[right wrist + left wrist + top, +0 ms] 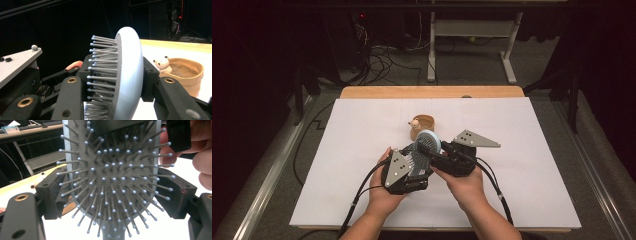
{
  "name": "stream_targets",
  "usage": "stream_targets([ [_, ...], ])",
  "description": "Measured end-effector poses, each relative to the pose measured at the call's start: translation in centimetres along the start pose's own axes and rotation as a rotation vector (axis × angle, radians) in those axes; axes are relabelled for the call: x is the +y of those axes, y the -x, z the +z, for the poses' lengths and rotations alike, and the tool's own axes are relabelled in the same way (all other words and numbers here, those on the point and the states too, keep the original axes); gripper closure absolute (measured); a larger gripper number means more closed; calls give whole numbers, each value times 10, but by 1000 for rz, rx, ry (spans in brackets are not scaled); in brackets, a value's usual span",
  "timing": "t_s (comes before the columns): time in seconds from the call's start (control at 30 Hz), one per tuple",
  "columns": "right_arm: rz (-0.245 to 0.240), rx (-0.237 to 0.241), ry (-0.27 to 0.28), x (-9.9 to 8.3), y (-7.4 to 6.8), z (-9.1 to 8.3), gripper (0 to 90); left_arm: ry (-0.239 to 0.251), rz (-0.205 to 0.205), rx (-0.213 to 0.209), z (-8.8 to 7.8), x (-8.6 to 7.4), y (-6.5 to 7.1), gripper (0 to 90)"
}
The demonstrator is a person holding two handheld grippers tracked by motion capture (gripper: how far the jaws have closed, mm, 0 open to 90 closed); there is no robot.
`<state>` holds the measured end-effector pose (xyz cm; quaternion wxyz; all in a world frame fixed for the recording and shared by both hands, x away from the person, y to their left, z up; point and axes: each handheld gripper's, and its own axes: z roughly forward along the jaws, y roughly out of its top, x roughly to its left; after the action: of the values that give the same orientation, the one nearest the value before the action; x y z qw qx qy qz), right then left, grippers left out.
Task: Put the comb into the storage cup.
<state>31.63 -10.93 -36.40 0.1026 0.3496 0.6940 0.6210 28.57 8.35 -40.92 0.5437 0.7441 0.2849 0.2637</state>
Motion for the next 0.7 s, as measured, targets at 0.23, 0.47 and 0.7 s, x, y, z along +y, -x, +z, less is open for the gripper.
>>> stream_targets([
  [0.23,-5,-1,-1,0,-1,0,592,5,11,14,-1,0,1,201],
  [0.47,-9,0,4,1,-2,-1,594,8,-3,-3,-2,1,0,198],
  [0.7,-15,2,24,3,-1,-3,592,4,-34,-16,-3,0,-3,182],
])
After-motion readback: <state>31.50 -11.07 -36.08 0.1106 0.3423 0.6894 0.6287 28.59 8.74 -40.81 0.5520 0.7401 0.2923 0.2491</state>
